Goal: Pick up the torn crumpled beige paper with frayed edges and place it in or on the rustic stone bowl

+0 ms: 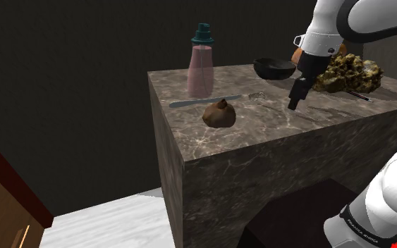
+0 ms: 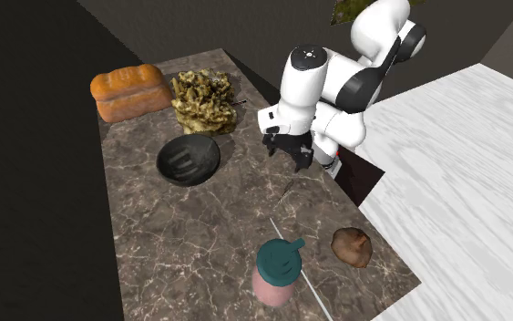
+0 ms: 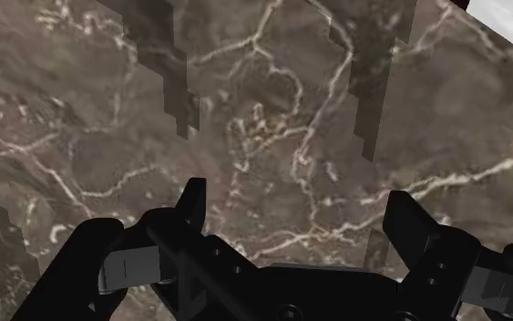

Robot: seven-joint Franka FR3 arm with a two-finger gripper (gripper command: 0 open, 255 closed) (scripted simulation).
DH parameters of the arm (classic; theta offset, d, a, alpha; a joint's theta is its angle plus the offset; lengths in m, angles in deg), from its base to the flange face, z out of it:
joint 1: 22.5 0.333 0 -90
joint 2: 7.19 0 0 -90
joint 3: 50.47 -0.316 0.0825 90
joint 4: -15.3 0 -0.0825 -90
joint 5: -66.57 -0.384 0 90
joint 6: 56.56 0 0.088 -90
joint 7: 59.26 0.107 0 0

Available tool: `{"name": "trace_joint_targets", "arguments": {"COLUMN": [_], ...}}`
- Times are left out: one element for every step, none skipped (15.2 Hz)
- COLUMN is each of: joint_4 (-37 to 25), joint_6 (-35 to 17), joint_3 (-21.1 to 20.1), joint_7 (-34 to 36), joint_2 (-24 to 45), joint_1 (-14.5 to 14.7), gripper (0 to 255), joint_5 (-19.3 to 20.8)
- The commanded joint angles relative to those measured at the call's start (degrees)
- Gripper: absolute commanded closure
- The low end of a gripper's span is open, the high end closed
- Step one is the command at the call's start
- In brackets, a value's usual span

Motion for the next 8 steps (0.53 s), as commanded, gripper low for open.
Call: {"name": "trace_joint_targets", "arguments": {"joint_4": [0.0, -2.4, -4.8, -7.4, -9.9, -12.6, -15.4, -18.2], "joint_6": [0.0, 0.6, 1.2, 1.9, 2.7, 3.5, 4.5, 5.5], "joint_3": [0.0, -1.4, -2.9, -4.3, -5.7, -7.1, -8.5, -9.9], "joint_7": [0.0, 1.3, 2.7, 4.0, 5.4, 6.8, 8.2, 9.6], "joint_2": [0.0, 2.2, 4.5, 6.8, 9.1, 11.5, 13.9, 16.3], "joint_1": [0.0, 0.0, 0.0, 0.0, -0.1, -0.2, -0.3, -0.4], "gripper": [0, 0, 0, 0, 0, 0, 0, 0], "joint_5": [0.0, 0.3, 0.7, 1.1, 1.7, 2.3, 3.0, 3.9]}}
